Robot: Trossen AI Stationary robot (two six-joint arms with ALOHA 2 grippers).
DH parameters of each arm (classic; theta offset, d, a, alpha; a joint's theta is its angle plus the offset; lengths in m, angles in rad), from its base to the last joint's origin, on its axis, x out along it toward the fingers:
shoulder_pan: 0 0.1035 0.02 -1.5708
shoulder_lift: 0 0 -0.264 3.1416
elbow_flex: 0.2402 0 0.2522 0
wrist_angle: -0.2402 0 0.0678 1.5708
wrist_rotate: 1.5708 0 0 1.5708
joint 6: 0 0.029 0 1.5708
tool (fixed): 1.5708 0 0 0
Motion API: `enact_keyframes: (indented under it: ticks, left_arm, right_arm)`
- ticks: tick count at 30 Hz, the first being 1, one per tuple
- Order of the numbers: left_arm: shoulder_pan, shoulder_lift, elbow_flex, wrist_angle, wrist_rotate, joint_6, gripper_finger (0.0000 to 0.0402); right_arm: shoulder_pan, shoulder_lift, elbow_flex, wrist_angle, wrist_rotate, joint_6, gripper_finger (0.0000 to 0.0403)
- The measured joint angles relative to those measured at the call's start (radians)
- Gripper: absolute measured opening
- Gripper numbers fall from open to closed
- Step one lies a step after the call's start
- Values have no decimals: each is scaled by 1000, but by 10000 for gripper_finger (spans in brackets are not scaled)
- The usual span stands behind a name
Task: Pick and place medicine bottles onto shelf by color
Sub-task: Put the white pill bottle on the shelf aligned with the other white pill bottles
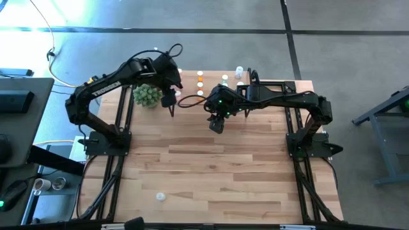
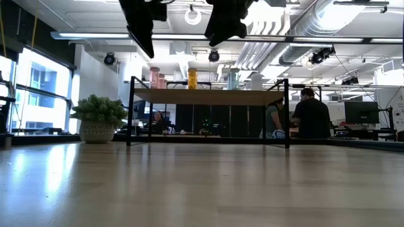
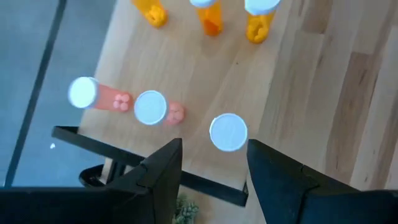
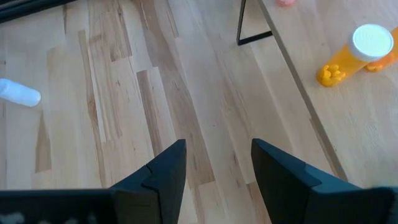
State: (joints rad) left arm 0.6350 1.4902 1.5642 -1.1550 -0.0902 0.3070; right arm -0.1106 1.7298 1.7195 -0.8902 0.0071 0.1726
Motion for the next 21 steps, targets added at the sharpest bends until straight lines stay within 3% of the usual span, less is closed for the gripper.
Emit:
enact_keyframes:
  ticks: [8, 12, 21]
  left_arm:
    - [-21, -125, 0, -9, 12, -60, 172]
    - [-65, -195, 0, -9, 68, -119, 172]
    - [-262, -386, -158, 31, 107, -270, 172]
  right_arm:
    - [8, -44, 0, -56, 3, -4, 172]
    - [36, -86, 0, -73, 25, -27, 172]
    - [178, -154, 0, -177, 301, -25, 172]
